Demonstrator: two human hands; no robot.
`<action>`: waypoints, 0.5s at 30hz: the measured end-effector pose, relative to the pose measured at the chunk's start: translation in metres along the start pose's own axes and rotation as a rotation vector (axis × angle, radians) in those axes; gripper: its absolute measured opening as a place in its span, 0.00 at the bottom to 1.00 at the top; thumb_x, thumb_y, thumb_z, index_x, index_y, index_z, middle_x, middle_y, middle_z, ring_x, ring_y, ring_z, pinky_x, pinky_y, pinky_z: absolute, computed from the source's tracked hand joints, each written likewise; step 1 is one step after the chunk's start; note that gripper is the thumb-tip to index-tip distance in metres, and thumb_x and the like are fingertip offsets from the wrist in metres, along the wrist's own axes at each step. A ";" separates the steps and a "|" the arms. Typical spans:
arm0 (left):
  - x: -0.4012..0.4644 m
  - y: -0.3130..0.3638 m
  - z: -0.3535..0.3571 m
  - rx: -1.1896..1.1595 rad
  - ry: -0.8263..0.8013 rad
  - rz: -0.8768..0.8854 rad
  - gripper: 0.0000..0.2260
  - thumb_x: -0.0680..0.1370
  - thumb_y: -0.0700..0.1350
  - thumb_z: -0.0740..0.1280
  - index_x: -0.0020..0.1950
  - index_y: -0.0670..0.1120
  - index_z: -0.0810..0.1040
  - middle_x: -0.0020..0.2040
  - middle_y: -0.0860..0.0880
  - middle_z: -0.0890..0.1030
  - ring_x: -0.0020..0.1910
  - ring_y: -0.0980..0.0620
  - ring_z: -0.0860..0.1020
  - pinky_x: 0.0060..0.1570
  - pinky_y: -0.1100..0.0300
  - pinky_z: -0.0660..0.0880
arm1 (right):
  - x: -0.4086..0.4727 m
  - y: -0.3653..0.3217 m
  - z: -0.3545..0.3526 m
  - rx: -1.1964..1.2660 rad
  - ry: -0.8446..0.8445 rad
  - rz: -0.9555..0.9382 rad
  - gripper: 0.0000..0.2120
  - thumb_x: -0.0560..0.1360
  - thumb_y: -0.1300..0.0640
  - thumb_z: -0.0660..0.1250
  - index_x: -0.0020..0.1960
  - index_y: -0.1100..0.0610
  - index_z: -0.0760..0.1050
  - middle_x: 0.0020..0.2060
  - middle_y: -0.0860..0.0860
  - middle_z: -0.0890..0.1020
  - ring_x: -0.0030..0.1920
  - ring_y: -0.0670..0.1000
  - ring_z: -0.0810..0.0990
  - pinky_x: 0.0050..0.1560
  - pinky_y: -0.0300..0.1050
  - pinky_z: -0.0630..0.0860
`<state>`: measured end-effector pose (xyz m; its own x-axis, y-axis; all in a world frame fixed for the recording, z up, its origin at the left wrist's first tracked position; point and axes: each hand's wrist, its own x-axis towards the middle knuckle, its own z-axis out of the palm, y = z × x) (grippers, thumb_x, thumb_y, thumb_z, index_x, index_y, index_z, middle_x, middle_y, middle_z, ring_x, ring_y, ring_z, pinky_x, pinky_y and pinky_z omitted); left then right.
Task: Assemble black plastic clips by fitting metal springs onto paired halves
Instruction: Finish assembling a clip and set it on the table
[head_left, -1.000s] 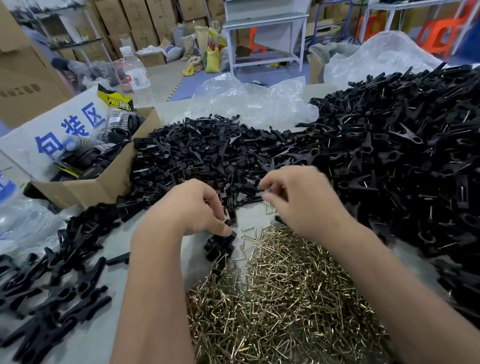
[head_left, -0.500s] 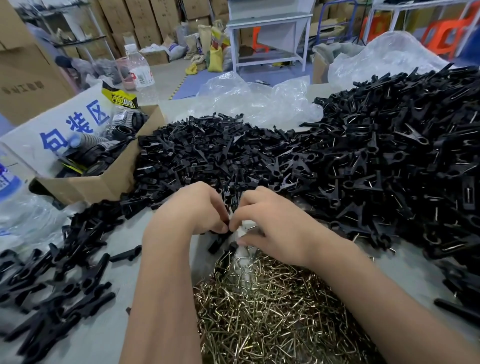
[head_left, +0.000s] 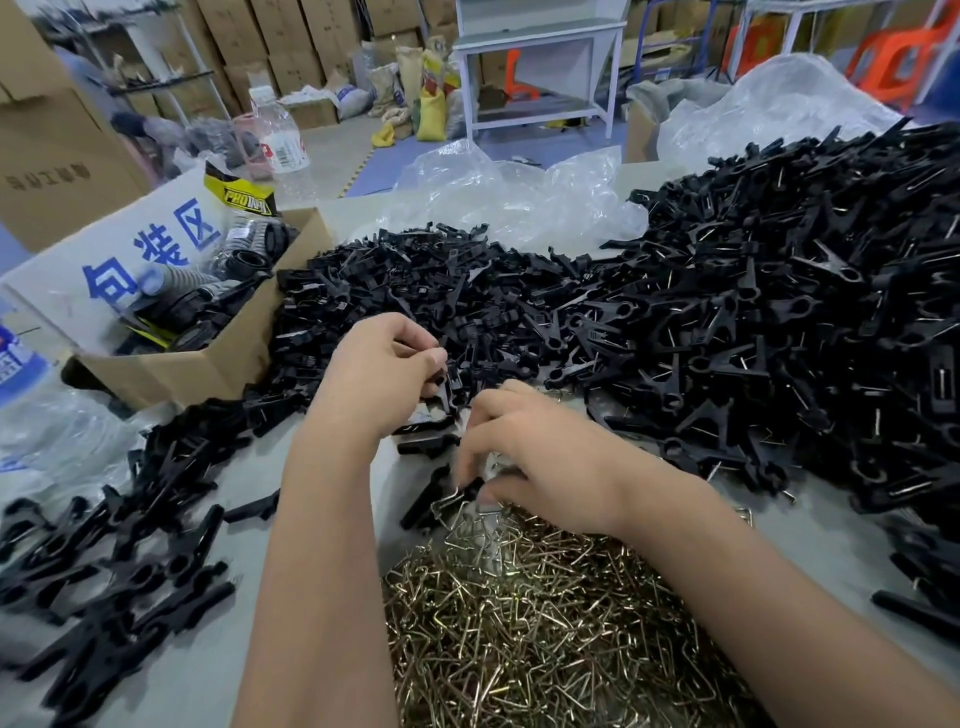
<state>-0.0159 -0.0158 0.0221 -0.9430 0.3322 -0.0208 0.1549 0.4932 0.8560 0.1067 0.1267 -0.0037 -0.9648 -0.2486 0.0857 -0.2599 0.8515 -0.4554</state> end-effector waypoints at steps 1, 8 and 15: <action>-0.001 0.000 0.001 -0.057 0.003 -0.002 0.03 0.82 0.40 0.70 0.49 0.47 0.79 0.44 0.44 0.86 0.34 0.52 0.83 0.40 0.52 0.81 | 0.000 0.001 -0.001 0.008 0.019 0.001 0.07 0.79 0.55 0.73 0.56 0.48 0.82 0.52 0.44 0.76 0.57 0.45 0.69 0.60 0.42 0.68; -0.007 0.002 0.006 -0.297 -0.117 -0.037 0.10 0.81 0.38 0.71 0.57 0.52 0.83 0.43 0.46 0.87 0.33 0.52 0.84 0.34 0.61 0.78 | -0.014 0.023 -0.029 0.389 0.357 0.184 0.10 0.75 0.65 0.75 0.46 0.50 0.84 0.37 0.44 0.82 0.37 0.38 0.79 0.39 0.32 0.75; -0.007 -0.001 0.020 -0.311 -0.206 -0.078 0.12 0.79 0.36 0.72 0.55 0.52 0.85 0.42 0.48 0.86 0.38 0.52 0.85 0.43 0.59 0.81 | -0.020 0.039 -0.035 0.435 0.459 0.230 0.09 0.77 0.64 0.75 0.44 0.50 0.85 0.34 0.41 0.84 0.34 0.40 0.80 0.38 0.32 0.75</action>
<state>-0.0035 -0.0024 0.0111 -0.8646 0.4735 -0.1683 -0.0416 0.2663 0.9630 0.1140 0.1813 0.0079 -0.9377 0.2202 0.2686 -0.0991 0.5715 -0.8146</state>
